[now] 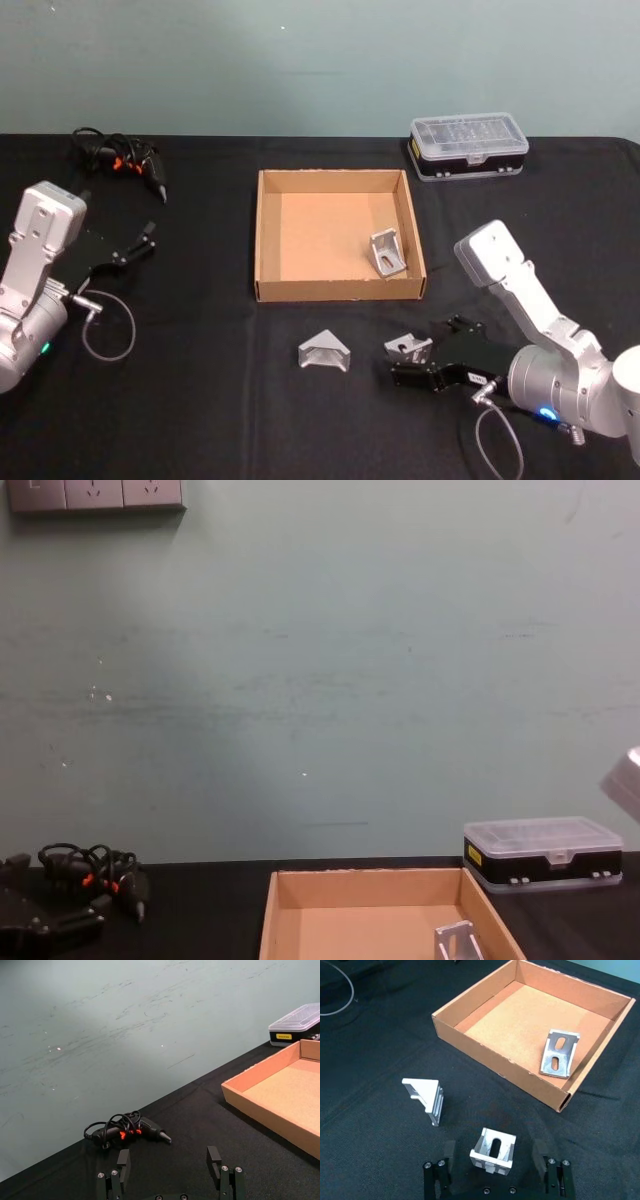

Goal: Use one hand to pick up the angle iron from the table and place it into the box.

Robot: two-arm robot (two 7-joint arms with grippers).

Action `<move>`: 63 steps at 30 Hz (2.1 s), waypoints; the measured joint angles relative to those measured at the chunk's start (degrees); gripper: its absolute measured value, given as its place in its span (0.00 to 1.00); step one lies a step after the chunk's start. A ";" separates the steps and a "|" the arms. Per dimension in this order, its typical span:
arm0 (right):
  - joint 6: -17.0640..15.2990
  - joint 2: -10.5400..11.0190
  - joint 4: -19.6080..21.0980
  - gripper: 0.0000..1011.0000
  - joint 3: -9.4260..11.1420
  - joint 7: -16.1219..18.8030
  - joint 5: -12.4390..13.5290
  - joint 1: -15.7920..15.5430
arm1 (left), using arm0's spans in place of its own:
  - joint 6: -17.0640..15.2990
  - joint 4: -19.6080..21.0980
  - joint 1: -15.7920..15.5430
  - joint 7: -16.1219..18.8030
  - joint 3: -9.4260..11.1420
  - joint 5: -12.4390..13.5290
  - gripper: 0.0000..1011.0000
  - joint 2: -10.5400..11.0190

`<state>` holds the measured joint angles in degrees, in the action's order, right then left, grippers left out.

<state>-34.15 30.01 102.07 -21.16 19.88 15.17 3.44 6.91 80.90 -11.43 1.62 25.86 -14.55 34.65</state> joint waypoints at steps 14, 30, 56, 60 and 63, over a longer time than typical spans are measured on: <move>-0.18 -0.17 0.13 0.58 0.37 0.65 -1.57 -0.22 | 0.00 0.00 0.00 0.00 0.00 0.00 0.99 0.00; 0.22 0.05 2.29 0.47 1.63 1.41 -2.93 -1.08 | 0.00 0.00 0.00 0.00 0.00 0.00 0.99 0.00; 1.97 -5.17 -1.64 0.47 -1.99 2.83 -4.66 13.43 | 0.00 0.00 0.00 0.00 0.00 0.00 0.99 0.00; 2.96 -6.65 -6.13 0.47 -3.48 3.68 -5.25 16.48 | 0.00 0.00 0.00 0.00 0.00 0.00 0.99 0.00; 3.90 -7.97 -10.33 0.47 -4.71 4.49 -5.63 18.87 | 0.00 0.00 0.00 0.00 0.00 0.00 0.99 0.00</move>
<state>-30.25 22.03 91.74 -25.86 24.37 9.54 22.32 6.91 80.90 -11.43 1.62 25.86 -14.55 34.64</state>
